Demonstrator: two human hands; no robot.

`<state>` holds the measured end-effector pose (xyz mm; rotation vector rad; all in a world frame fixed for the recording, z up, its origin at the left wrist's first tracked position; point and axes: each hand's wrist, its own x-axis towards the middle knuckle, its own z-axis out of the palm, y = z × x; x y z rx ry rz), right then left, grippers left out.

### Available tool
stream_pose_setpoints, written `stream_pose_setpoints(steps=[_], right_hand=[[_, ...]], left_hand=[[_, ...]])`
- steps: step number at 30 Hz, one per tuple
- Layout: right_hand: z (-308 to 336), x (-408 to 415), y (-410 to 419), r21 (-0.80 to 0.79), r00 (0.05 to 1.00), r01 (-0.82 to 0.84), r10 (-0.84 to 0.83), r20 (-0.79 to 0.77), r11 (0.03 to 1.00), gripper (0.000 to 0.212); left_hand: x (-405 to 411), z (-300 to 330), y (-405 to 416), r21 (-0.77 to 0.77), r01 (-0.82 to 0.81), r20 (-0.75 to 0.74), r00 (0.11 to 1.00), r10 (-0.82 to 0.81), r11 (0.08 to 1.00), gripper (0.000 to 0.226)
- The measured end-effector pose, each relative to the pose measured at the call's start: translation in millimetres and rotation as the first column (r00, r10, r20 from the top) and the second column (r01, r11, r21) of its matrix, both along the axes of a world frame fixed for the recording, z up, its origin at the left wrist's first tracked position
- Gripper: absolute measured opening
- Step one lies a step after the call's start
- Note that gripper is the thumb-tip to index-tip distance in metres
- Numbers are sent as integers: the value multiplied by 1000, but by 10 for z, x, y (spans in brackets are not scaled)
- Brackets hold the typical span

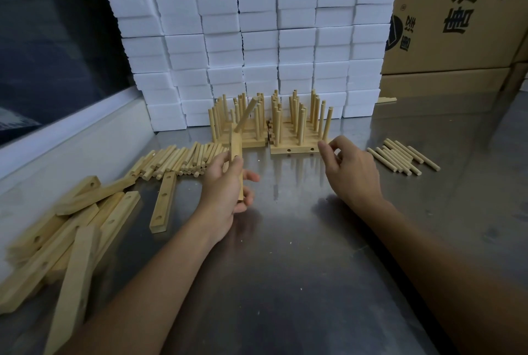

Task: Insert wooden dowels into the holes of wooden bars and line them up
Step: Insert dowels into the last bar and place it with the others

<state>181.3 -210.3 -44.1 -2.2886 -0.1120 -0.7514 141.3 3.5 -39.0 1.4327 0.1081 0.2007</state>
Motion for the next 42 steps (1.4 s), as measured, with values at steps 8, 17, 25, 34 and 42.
stream_pose_setpoints(steps=[8,17,25,34,42], right_hand=[[-8,46,-58,221,996,23,-41,75,975,23],[52,-35,155,598,979,-135,198,-41,790,11],[19,-126,371,446,892,-311,420,-167,839,40],[23,-176,485,166,916,-400,398,50,901,26],[4,-230,492,20,910,-414,414,9,910,18]], left_hand=[[18,-47,-11,-47,-31,-23,999,29,998,29],[34,-60,36,-111,10,-22,1000,-13,994,26],[7,-39,11,-109,80,-4,997,-81,991,28],[-43,-10,-93,-47,169,-3,986,-169,984,22],[-80,-19,-126,-4,190,9,982,-190,982,21]])
